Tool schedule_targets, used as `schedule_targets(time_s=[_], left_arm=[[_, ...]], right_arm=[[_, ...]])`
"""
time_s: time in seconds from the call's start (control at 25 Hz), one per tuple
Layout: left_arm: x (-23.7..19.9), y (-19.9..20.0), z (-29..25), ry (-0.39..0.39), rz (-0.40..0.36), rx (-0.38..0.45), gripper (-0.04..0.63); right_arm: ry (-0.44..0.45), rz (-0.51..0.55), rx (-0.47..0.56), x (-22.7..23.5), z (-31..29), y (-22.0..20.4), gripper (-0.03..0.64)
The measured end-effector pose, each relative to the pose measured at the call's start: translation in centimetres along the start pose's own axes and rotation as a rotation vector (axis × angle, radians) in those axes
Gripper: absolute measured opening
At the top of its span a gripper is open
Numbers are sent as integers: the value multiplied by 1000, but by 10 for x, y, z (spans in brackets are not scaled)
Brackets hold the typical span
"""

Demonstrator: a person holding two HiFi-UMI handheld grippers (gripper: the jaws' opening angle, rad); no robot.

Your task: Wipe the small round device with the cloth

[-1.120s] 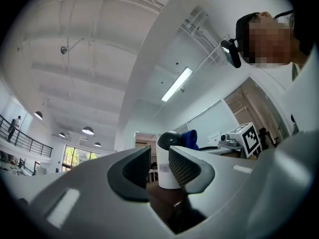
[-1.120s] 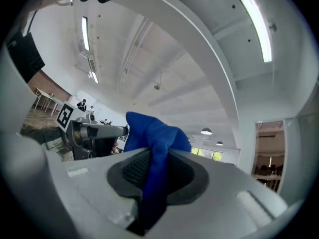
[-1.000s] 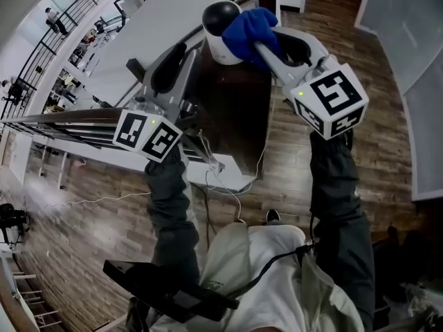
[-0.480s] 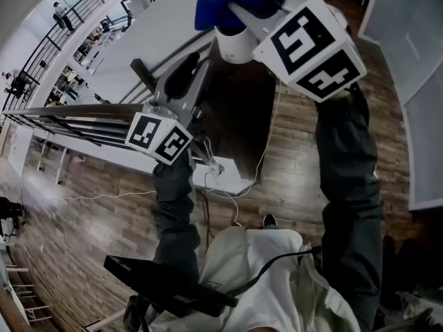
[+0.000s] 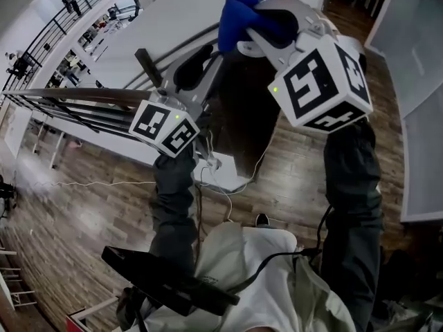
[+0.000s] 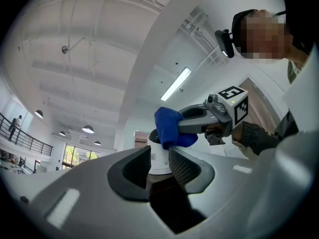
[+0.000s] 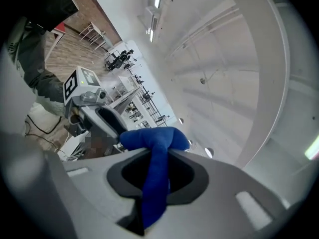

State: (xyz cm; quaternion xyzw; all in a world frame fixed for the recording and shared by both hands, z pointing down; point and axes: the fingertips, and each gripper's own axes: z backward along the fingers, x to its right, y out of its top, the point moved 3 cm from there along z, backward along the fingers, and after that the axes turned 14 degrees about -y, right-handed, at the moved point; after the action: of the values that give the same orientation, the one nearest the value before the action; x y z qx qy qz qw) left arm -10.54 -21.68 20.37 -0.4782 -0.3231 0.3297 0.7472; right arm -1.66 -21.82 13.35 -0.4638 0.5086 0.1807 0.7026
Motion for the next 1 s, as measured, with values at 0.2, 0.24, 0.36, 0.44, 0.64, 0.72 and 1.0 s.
schedule_targets(time_s=[0.2, 0.24, 0.36, 0.44, 0.64, 0.72, 1.0], left_arm=[[2, 13, 5, -5, -16, 15, 123], [2, 15, 6, -2, -20, 18, 126], [3, 18, 10, -3, -30, 11, 138], [2, 19, 12, 0, -40, 1, 146], [-3, 19, 15, 20, -47, -16, 146], [-3, 17, 15, 18, -46, -25, 146], [0, 18, 7, -7, -52, -21, 146]], right_arm=[[-105, 136, -47, 16, -31, 15, 75], [-111, 184, -61, 11, -35, 17, 75], [-107, 297, -76, -16, -39, 20, 75], [-80, 337, -82, -36, -40, 17, 75], [-18, 298, -116, -65, -37, 0, 75], [0, 269, -122, -71, -35, -4, 75], [-113, 145, -47, -41, -5, -3, 75]])
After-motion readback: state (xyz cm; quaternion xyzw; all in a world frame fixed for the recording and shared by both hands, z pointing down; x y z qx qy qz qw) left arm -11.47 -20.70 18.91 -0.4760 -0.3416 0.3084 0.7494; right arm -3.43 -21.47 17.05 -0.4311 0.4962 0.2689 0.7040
